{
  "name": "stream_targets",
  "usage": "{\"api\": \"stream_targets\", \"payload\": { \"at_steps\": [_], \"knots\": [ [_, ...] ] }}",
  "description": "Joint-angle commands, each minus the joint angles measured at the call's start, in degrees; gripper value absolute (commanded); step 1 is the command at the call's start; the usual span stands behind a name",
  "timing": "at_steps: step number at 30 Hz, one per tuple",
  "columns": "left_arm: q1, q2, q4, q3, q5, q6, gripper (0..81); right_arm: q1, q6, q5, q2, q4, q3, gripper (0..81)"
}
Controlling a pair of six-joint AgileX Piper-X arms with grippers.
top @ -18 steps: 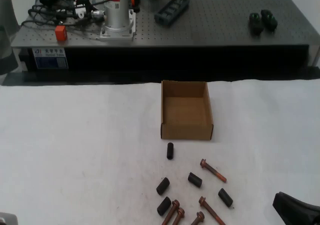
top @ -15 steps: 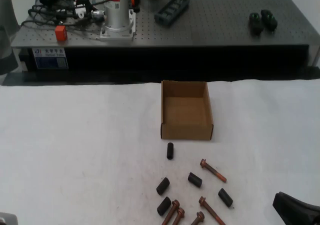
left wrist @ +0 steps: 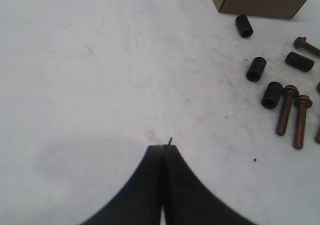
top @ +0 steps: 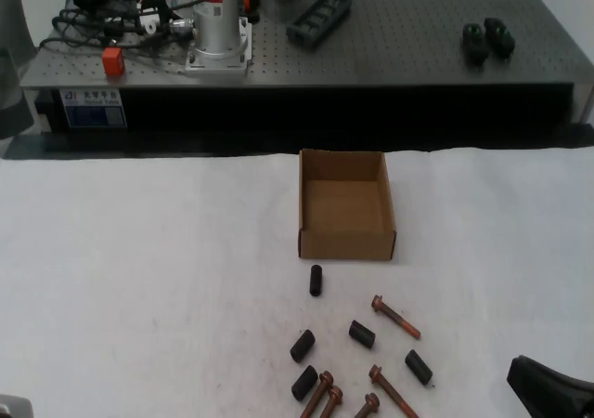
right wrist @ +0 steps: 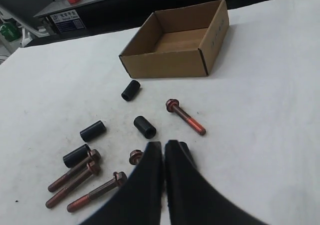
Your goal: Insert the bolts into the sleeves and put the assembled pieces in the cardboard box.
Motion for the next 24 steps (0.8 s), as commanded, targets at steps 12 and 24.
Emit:
{"api": "stream_targets", "payload": {
  "at_steps": [12, 24],
  "knots": [
    [-0.2, -0.4, -10.5, -0.1, 1.0, -3.0, 0.3, 0.2, 16.9, -0.8, -0.2, -18.0, -0.7, 1.8],
    [-0.2, 22.0, -25.9, -8.6, 8.6, 10.5, 30.9, 0.2, -1.4, -9.2, 37.3, -4.7, -24.6, 24.9]
  ]
}}
